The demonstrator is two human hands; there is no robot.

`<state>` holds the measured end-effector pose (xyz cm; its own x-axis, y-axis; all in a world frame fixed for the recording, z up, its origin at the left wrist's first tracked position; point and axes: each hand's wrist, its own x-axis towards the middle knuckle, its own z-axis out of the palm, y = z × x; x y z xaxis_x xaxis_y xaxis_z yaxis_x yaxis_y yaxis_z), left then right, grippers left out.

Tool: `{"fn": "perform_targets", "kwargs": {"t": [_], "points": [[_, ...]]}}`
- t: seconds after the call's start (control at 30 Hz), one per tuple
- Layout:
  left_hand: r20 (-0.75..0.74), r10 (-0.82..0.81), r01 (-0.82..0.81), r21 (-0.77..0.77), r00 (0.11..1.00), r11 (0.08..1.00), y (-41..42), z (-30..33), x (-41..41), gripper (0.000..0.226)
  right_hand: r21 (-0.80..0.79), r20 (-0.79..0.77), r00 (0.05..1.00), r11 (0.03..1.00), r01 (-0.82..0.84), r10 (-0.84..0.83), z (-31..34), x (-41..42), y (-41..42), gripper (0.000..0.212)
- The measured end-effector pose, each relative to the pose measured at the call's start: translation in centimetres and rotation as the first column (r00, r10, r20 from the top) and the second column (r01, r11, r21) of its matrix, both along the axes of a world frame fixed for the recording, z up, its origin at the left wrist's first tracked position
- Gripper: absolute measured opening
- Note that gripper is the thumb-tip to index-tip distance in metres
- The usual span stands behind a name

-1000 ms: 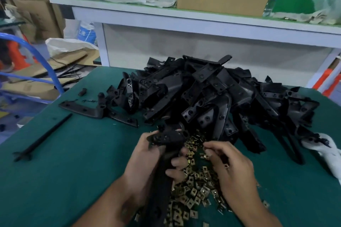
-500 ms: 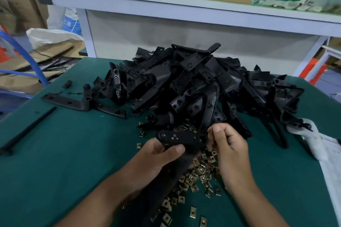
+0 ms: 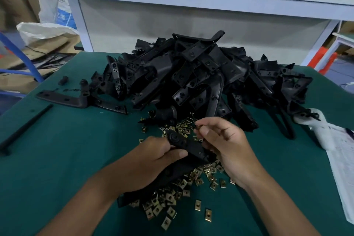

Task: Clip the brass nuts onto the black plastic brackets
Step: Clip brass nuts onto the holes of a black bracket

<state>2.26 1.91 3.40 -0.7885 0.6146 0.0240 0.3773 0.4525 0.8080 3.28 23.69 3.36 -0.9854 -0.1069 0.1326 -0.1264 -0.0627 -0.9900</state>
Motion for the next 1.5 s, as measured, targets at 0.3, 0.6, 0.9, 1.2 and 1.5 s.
{"fn": "perform_targets", "kwargs": {"t": [0.3, 0.6, 0.9, 1.2, 1.5], "points": [[-0.041, -0.073, 0.075, 0.048, 0.997, 0.996, 1.1, 0.0, 0.8, 0.035, 0.053, 0.052, 0.991, 0.991, -0.125, 0.122, 0.3, 0.5, -0.2, 0.01], [-0.012, -0.055, 0.056, 0.067, 0.998, 0.996, 1.0, -0.1, 0.7, 0.034, 0.052, 0.053, 0.991, 0.991, -0.127, 0.124, 0.1, 0.6, -0.2, 0.005], [-0.021, -0.059, 0.061, 0.094, 0.998, 0.994, 1.3, 0.6, 0.9, 0.04, 0.066, 0.059, 0.996, 0.995, -0.072, 0.068, 0.2, 0.7, -0.4, 0.011], [0.02, -0.032, 0.029, 0.132, 0.999, 0.991, 1.0, -0.3, 0.5, 0.026, 0.082, 0.024, 0.994, 0.991, -0.109, 0.107, 0.1, 0.8, -0.4, 0.021], [0.166, -0.021, -0.051, 0.417, 0.986, 0.907, 0.6, -1.0, -0.4, 0.022, 0.128, -0.01, 0.997, 0.989, -0.069, 0.071, -0.9, -0.1, 0.4, 0.039]]}}
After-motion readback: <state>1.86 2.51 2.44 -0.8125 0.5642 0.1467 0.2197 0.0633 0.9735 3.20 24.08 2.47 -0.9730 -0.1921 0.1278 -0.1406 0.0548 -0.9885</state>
